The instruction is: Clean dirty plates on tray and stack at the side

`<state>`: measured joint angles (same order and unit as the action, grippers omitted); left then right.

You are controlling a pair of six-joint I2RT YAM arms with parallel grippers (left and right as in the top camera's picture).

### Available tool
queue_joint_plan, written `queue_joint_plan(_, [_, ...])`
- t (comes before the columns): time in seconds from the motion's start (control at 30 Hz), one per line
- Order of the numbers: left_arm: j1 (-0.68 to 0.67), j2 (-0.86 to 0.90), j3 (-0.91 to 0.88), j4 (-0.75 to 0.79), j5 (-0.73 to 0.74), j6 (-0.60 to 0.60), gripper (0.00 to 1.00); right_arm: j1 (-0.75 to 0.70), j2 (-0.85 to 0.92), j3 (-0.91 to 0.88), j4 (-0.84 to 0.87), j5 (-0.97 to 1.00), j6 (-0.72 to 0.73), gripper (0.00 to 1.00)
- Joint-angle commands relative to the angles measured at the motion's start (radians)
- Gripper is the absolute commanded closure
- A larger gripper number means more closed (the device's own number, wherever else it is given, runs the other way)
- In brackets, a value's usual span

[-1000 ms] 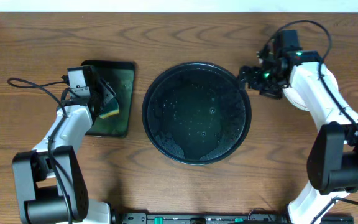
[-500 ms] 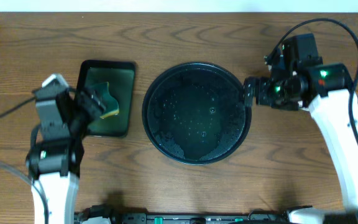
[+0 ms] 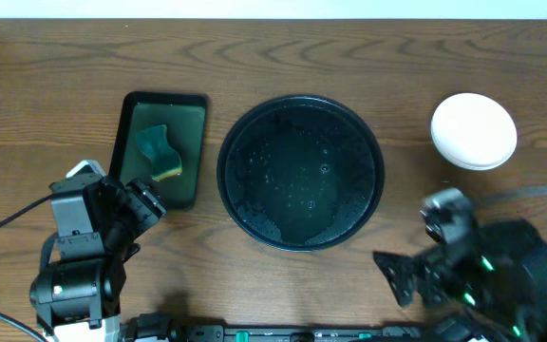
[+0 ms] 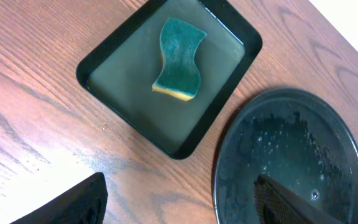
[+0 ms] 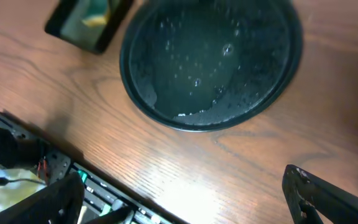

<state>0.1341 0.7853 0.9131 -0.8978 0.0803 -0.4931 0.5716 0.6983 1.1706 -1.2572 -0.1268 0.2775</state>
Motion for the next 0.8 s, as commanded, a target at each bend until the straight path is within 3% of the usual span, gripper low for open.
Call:
queue_joint_plan(0.0, [0.002, 0.006, 0.0, -0.003, 0.006, 0.013, 0.25, 0.01, -0.084, -0.024, 0.023, 0.021, -0.001, 0.01])
queue_joint_plan(0.2, [0.002, 0.011, 0.0, -0.003, 0.006, 0.013, 0.24, 0.01, -0.178, -0.024, -0.005, 0.022, -0.002, 0.01])
queue_joint_plan(0.5, [0.002, 0.011, 0.0, -0.003, 0.006, 0.013, 0.24, 0.01, -0.181, -0.025, -0.124, 0.029, -0.002, 0.01])
queue_joint_plan(0.77, [0.002, 0.011, 0.0, -0.003, 0.006, 0.013, 0.24, -0.055, -0.219, -0.159, 0.095, 0.054, -0.074, 0.01])
